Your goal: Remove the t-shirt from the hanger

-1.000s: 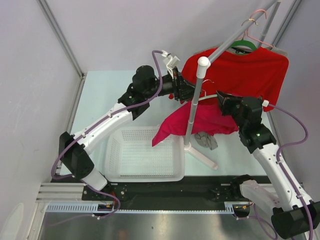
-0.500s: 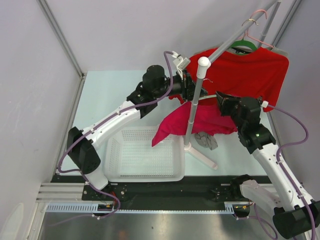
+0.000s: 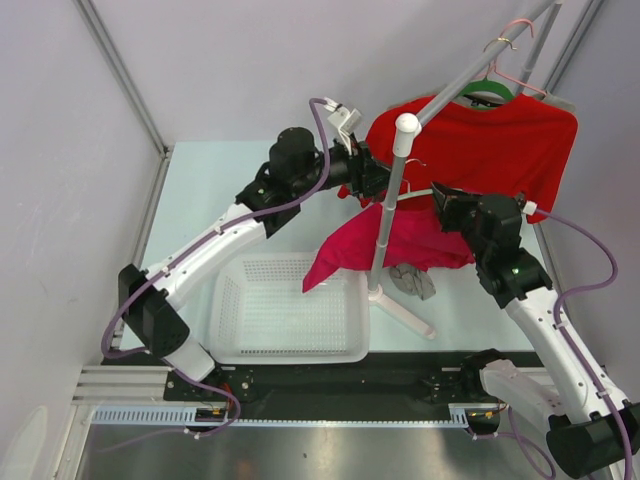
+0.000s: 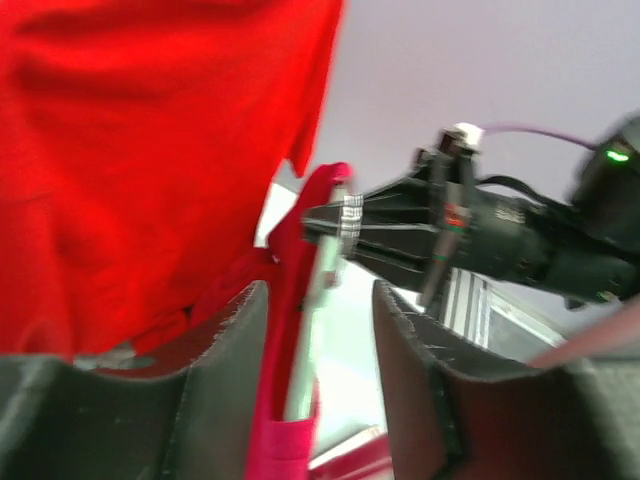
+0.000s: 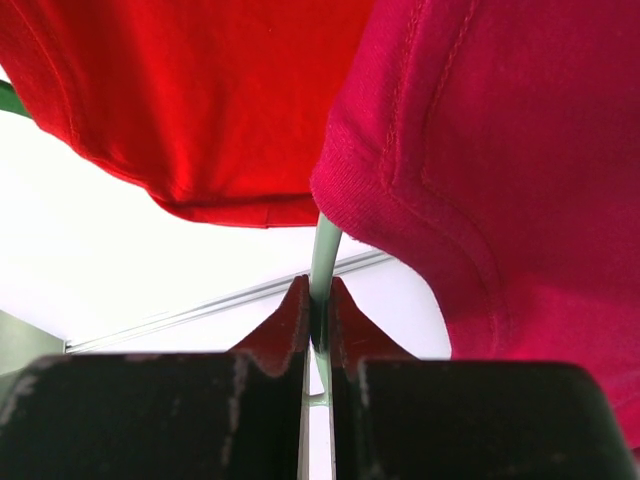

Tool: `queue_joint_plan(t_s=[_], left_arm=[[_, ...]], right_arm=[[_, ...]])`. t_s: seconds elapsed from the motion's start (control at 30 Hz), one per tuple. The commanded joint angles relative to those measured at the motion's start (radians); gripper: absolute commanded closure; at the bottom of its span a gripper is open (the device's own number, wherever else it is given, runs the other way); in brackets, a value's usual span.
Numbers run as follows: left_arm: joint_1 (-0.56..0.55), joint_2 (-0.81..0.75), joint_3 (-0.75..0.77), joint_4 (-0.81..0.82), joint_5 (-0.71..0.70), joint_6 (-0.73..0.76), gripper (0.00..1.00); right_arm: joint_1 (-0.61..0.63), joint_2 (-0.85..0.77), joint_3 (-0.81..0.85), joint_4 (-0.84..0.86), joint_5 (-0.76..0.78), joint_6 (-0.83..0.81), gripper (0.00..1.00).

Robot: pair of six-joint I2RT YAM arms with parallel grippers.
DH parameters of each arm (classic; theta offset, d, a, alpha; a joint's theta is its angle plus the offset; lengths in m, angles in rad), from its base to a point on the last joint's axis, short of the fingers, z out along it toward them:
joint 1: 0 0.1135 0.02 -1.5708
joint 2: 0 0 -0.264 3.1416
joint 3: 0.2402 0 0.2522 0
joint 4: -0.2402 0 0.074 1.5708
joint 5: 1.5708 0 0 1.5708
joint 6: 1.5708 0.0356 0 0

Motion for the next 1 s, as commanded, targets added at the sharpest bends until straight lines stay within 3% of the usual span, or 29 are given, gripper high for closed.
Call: queue_joint_plan(t_s=[0.0,0.1,0.23,0.4,0.57,0.83,0.97], left_arm=[[0.019,-0.002,0.026,-0.051,-0.077,0.006,0.46],[0.019,0.056,0.071,-0.058,-0.045,0.003,0.43],[0.019,0.118,0.114,-0.034,0.024,-0.012,0.49],[0.018,0.110,0.060,0.109,0.108,-0.063,0.51],[0.019,0.062,0.031,0.057,0.072,-0.009,0.54],[0.021,0.016,0.005,0.037,0.090,0.026,0.32],[0.019,0.039,0.006,0.070,0.105,0.008,0.32]], right_arm=[[0.009,-0.017,0.073,0.064,-0.002,0.016,1.00],[0.012,-0.011,0.084,0.060,-0.002,0.009,1.00],[0.018,0.001,0.090,0.059,-0.010,0.003,1.00],[0.017,0.012,0.091,0.056,-0.015,0.001,1.00],[-0.011,-0.005,0.101,0.045,-0.007,-0.019,1.00],[-0.052,-0.025,0.096,0.016,-0.019,-0.028,1.00],[-0.053,-0.008,0.099,0.031,-0.044,-0.034,1.00]])
